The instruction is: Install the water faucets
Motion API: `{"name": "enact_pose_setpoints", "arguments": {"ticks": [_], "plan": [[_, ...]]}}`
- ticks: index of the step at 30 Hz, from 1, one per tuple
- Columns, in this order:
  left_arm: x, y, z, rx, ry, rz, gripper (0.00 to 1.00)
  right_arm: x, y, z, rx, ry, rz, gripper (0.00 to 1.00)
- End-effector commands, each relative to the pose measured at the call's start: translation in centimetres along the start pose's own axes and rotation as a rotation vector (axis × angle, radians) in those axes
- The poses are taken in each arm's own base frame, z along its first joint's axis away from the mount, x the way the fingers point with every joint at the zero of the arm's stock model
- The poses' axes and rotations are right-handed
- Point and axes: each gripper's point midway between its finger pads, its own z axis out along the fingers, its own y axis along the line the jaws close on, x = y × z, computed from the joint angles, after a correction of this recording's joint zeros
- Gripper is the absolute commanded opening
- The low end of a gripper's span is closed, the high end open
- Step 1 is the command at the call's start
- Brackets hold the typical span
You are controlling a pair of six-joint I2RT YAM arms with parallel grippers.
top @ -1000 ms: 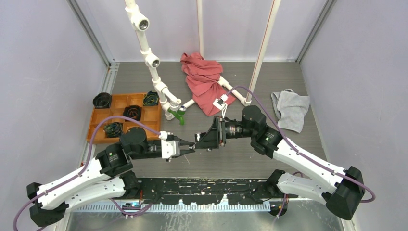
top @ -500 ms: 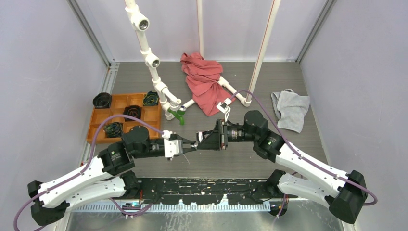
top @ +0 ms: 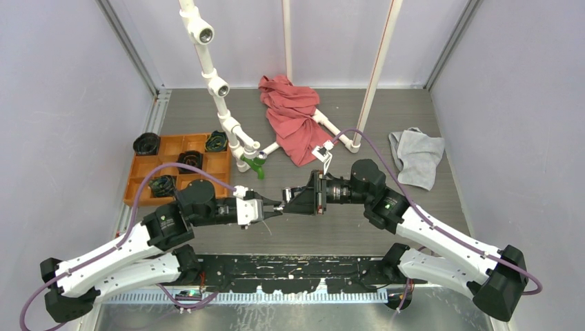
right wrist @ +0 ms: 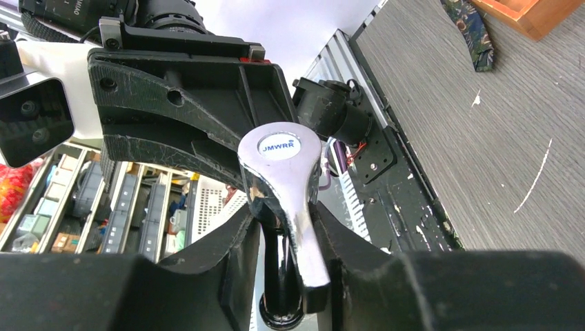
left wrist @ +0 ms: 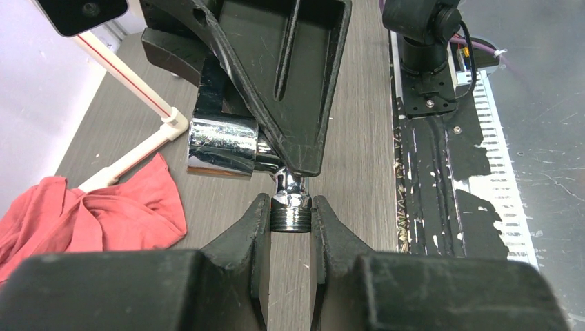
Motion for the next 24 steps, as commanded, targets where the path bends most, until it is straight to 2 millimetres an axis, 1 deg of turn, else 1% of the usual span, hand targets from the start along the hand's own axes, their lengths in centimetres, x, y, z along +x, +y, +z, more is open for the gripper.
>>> {"name": "enact_pose_setpoints", "arguments": {"ticks": [1,3,5,6,8,9,10,12,14,15,19,22,24], "plan": [[-4.88,1.47,-0.27,-0.036,-0.145,0.071,0.0,-1.19,1.18,0.2,-0.031,-0.043,-0.047,0.39],[-4.89,1.48,-0.23,-0.036,-0.145,0.068,0.0,-1.23,1.22,0.27,-0.032,-0.042,-0.047,0.42],[-4.95,1.51,-0.23,-0.037,-0.147,0.068,0.0,-1.18,1.19,0.38,-0.035,-0.039,-0.049,0.43],[-4.93,1.51,-0.22,-0.037,-0.147,0.067,0.0,-1.22,1.22,0.4,-0.036,-0.041,-0.051,0.4],[-5.02,1.54,-0.26,-0.039,-0.15,0.068,0.0,-1.2,1.25,0.47,-0.037,-0.039,-0.051,0.33],[-4.99,1.52,-0.23,-0.037,-0.149,0.067,0.0,-1.16,1.23,0.48,-0.038,-0.038,-0.051,0.28],[-4.91,1.51,-0.21,-0.037,-0.147,0.067,0.0,-1.13,1.26,0.5,-0.039,-0.036,-0.052,0.25],[-4.9,1.55,-0.18,-0.039,-0.146,0.066,0.0,-1.0,1.28,0.51,-0.042,-0.03,-0.054,0.26],[-4.94,1.53,-0.19,-0.037,-0.147,0.064,0.0,-0.86,1.27,0.53,-0.044,-0.024,-0.053,0.34],[-4.97,1.55,-0.19,-0.038,-0.148,0.064,0.0,-0.85,1.24,0.56,-0.043,-0.024,-0.052,0.35],[-5.05,1.58,-0.15,-0.039,-0.152,0.064,0.0,-0.7,1.16,0.63,-0.042,-0.018,-0.052,0.36],[-5.08,1.6,-0.11,-0.04,-0.153,0.063,0.0,-0.71,1.14,0.66,-0.041,-0.018,-0.053,0.34],[-5.09,1.65,-0.12,-0.042,-0.153,0.063,0.0,-0.59,1.15,0.69,-0.043,-0.013,-0.051,0.35]]}}
